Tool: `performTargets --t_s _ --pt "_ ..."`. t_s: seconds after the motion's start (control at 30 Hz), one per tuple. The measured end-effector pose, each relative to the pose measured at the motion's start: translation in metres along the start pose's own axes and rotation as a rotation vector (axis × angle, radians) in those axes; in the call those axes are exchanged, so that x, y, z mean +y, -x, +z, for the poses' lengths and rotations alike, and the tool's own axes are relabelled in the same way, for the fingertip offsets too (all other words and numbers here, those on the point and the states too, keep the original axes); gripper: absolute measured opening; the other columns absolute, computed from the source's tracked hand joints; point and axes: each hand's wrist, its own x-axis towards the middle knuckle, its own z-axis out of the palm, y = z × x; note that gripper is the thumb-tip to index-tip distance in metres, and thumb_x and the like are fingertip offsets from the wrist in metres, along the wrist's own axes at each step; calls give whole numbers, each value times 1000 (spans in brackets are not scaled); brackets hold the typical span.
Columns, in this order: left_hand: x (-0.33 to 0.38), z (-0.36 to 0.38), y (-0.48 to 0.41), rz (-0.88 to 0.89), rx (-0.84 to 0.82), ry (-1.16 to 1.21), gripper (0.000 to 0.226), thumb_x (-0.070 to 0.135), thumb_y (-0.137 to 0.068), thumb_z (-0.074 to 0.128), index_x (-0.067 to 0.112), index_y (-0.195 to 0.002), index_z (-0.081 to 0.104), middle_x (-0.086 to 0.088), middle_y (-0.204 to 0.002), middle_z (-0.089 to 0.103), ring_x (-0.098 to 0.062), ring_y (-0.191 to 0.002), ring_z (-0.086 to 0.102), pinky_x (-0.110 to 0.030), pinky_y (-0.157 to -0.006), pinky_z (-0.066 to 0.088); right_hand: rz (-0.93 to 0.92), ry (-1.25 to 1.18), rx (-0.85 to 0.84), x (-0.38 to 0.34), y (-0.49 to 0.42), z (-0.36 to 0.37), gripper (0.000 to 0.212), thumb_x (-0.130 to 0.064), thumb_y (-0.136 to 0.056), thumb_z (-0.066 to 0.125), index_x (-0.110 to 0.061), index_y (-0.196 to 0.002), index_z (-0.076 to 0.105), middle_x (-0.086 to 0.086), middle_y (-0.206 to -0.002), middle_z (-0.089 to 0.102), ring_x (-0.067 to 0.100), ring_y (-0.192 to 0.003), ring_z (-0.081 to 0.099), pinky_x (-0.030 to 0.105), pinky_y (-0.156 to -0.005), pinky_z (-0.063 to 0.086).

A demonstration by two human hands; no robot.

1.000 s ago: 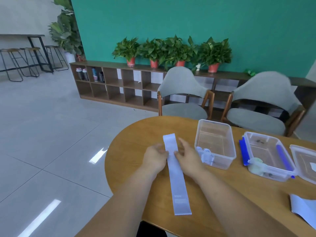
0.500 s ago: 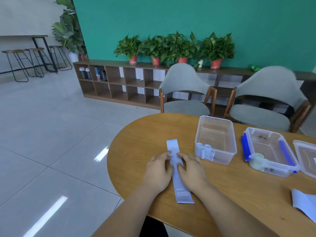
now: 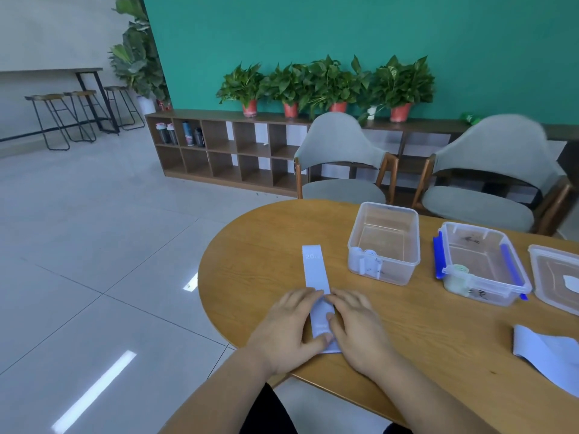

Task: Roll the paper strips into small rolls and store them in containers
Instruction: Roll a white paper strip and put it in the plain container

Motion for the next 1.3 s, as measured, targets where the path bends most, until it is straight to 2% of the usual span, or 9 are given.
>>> performTargets --t_s 0.13,0.3,0.4,0.5,0.6,0.7,0.9,1.1,1.3 --pt "9 0 1 54 22 -31 82 59 -85 68 31 -157 38 16 -153 41 -3 -145 31 -23 -121 25 1 -65 60 2 1 1 40 -28 -102 43 -26 -137 64 -15 -141 59 9 -135 42 34 -114 40" --pt "8 3 5 130 139 -29 61 67 -86 72 26 -130 64 14 -133 57 -7 -127 49 -25 -110 38 24 -189 151 3 4 -3 30 -17 -101 54 -27 -125 69 -19 -126 64 5 -121 49 27 -104 44" --pt "7 7 6 217 178 -16 46 56 -81 81 21 -110 71 9 -122 61 -14 -114 56 -31 -100 45 2 -200 154 5 4 -2 28 -17 -100 55 -30 -118 70 -22 -120 64 6 -116 50 26 -100 45" --pt "5 10 6 243 205 6 28 41 -79 82 23 -96 73 11 -114 62 -15 -107 57 -34 -94 47 21 -210 170 5 2 -2 26 -16 -99 57 -32 -113 72 -25 -115 64 5 -111 51 25 -97 46" --pt "1 10 6 181 213 60 14 34 -84 79 26 -94 74 16 -110 62 -10 -108 55 -30 -95 47 35 -225 168 4 1 -3 26 -15 -97 60 -32 -110 74 -27 -109 65 4 -109 52 21 -95 44" --pt "-5 8 4 97 214 113 11 34 -85 79 30 -94 76 20 -108 62 -8 -112 54 -26 -97 46 30 -216 161 2 2 -3 26 -16 -90 65 -35 -105 76 -28 -104 66 1 -108 53 18 -93 45" --pt "-12 8 3 0 250 179 12 41 -83 84 34 -91 78 23 -102 64 -8 -113 54 -24 -97 45 -48 -206 179 -4 6 -5 21 -39 -75 60 -37 -88 77 -28 -99 68 2 -108 56 15 -93 44" --pt "-11 7 2 -39 283 179 14 42 -77 83 33 -81 75 22 -94 64 -5 -107 54 -28 -94 47 -96 -140 168 -3 11 -5 11 -42 -77 66 -37 -81 75 -26 -97 65 5 -106 54 27 -93 49" --pt "-12 5 1 -41 249 184 7 30 -76 74 33 -82 76 22 -95 66 -6 -108 54 -32 -95 47 -108 -49 174 -8 12 -6 11 -40 -74 66 -37 -81 73 -26 -97 60 6 -106 53 36 -91 49"
